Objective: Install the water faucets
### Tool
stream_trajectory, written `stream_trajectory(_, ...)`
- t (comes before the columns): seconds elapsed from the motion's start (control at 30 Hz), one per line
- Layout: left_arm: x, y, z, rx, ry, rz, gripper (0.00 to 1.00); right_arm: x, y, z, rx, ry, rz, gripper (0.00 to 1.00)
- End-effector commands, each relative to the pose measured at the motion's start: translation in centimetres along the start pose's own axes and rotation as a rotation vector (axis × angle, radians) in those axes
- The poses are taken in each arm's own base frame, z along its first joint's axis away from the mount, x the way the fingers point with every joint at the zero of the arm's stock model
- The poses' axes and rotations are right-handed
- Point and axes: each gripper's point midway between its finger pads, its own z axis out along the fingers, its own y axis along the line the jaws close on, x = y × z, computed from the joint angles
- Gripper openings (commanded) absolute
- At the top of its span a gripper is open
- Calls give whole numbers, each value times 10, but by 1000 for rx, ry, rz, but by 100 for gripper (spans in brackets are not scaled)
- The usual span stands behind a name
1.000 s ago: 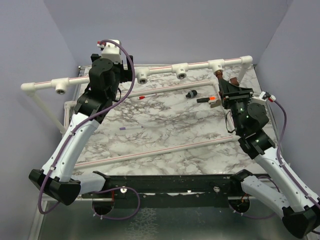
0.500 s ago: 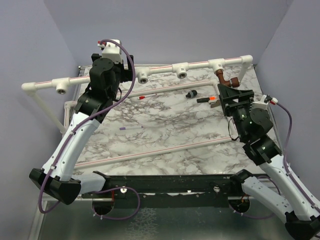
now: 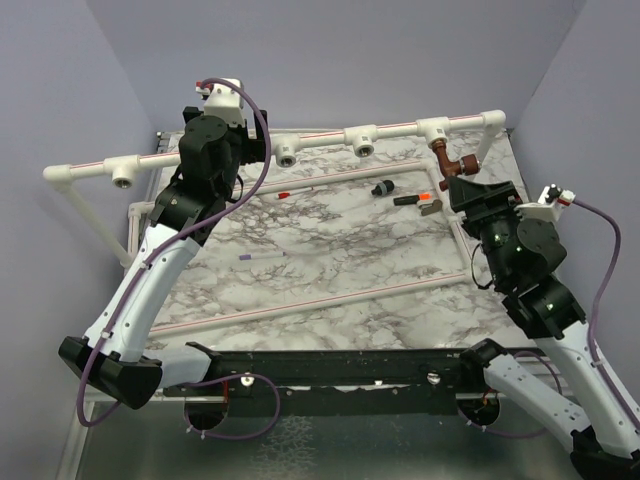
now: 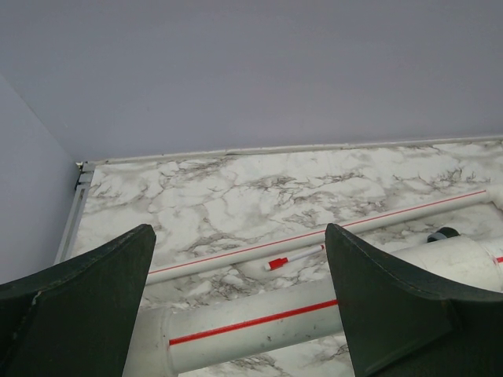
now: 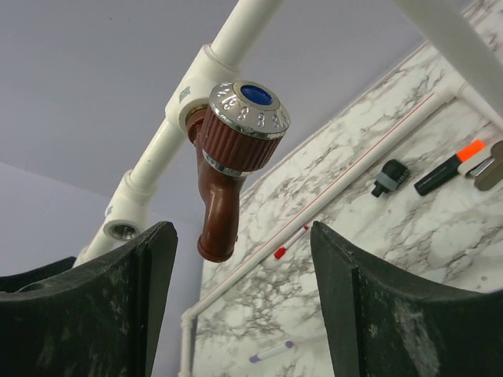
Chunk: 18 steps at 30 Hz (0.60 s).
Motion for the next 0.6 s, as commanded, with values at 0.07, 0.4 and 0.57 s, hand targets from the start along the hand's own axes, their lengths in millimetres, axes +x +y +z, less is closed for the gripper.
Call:
stream_trajectory(0.07, 80, -40, 4, 164, 259, 85, 91, -30, -1, -15, -25, -71, -352, 73)
stream_trajectory(0.4, 80, -42, 5, 169, 260, 83, 91, -68, 12, -24, -85, -141, -1046, 75)
stream_trajectory(0.57, 80, -44, 5, 177, 263, 82, 91, -63, 16, -16, -155, -68, -1465, 76)
